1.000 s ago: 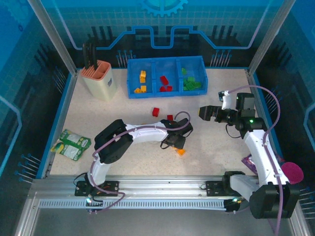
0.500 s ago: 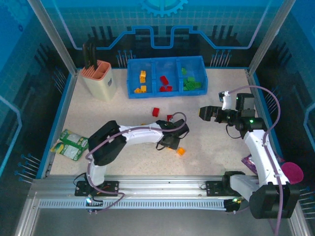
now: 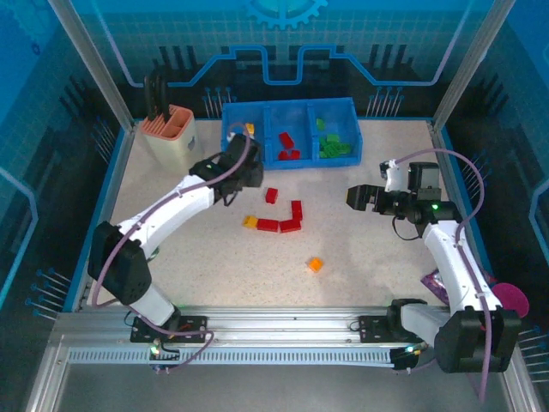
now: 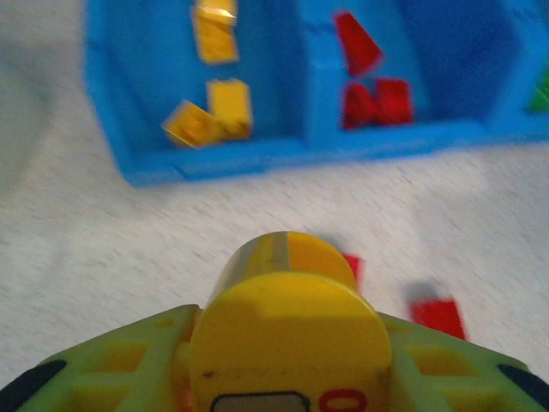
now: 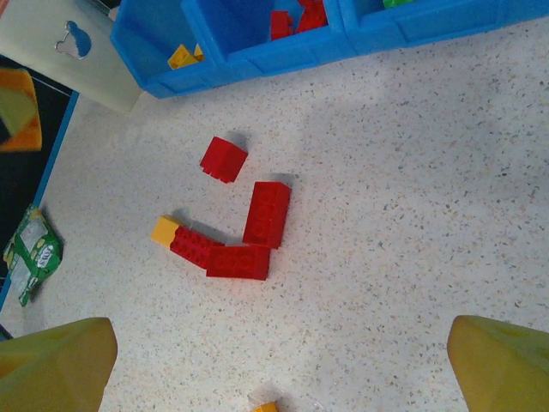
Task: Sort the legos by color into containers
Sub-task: Pick up the lego from the middle-left of the table, then place the lego in the container.
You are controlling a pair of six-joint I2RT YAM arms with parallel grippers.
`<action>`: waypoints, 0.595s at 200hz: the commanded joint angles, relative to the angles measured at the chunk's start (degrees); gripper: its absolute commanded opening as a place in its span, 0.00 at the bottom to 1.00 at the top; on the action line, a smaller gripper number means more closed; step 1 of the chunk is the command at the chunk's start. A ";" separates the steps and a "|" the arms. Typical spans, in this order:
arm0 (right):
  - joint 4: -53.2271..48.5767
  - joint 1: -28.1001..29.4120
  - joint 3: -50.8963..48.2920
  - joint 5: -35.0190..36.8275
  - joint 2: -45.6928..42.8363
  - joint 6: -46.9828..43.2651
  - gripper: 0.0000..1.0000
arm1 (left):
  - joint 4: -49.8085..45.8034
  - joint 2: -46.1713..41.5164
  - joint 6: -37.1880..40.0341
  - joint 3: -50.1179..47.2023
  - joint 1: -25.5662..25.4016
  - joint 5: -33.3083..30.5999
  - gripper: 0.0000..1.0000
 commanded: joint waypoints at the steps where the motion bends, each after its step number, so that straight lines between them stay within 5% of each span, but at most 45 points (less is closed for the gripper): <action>1: -2.83 0.67 1.41 0.01 0.26 -0.50 1.00 | 4.27 4.25 4.93 4.31 3.77 -1.36 0.35; 46: -3.14 3.82 1.45 0.91 1.57 -1.34 1.00 | 6.84 22.78 3.83 19.28 11.17 4.39 0.34; 119: -4.78 6.61 8.12 1.58 8.34 -2.54 1.00 | -2.69 47.61 3.36 50.27 13.88 6.73 0.35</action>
